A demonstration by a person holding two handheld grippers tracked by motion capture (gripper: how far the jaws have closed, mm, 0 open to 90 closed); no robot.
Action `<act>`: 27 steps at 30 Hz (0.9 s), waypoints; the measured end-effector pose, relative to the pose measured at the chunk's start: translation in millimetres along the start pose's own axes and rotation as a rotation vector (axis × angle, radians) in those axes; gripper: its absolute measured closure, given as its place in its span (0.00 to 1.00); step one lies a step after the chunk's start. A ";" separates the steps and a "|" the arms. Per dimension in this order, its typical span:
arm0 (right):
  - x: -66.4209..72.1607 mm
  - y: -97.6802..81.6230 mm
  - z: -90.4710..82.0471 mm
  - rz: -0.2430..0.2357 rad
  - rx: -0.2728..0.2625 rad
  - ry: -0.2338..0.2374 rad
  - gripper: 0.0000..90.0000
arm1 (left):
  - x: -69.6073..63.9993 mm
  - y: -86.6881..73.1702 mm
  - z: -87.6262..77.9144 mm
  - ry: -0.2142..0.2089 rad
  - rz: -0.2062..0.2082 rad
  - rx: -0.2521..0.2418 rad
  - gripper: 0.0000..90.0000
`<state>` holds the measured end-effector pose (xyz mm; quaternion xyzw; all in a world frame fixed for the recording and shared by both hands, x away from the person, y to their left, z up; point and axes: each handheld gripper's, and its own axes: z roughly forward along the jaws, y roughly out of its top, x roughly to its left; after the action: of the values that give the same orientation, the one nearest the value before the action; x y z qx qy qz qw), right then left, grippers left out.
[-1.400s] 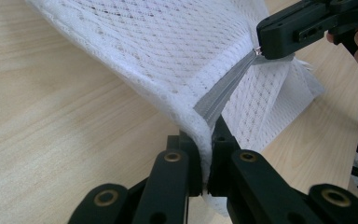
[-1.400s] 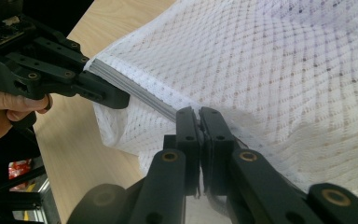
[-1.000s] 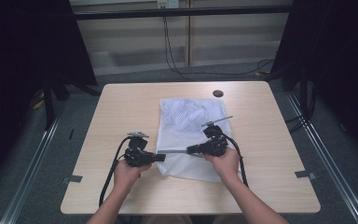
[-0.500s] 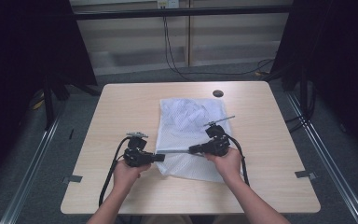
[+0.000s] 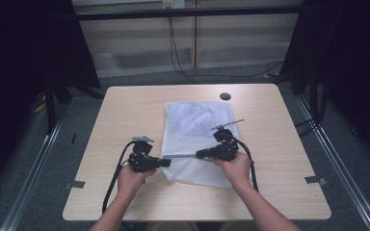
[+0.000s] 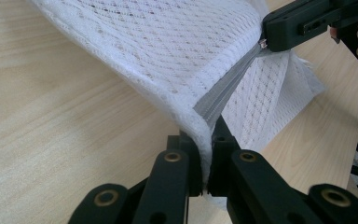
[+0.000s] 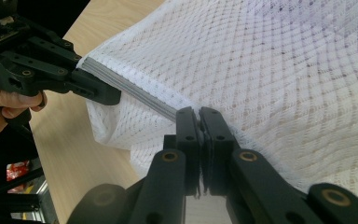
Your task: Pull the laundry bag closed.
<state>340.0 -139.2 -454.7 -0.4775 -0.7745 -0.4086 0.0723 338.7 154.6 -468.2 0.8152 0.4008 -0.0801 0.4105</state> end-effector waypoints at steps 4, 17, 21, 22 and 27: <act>-1.3 0.0 -0.6 0.002 0.002 -0.005 0.97 | 0.9 0.0 -0.6 0.007 0.004 0.003 0.98; -4.1 -1.4 -4.2 0.010 0.000 -0.004 0.97 | 0.5 -0.3 0.0 -0.003 -0.003 0.003 0.98; -4.6 -1.4 -4.8 0.012 -0.002 -0.005 0.97 | 0.4 -0.2 0.3 -0.002 0.002 0.005 0.98; -4.6 -1.4 -4.8 0.012 -0.001 -0.004 0.97 | 0.5 -0.2 0.2 -0.001 0.002 0.005 0.98; -5.3 -1.5 -5.0 0.013 -0.002 -0.006 0.97 | 0.5 -0.2 0.0 -0.002 0.000 0.005 0.98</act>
<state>340.2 -146.7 -454.8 -0.4840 -0.7711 -0.4073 0.0722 338.9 155.0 -468.5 0.8161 0.4004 -0.0819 0.4086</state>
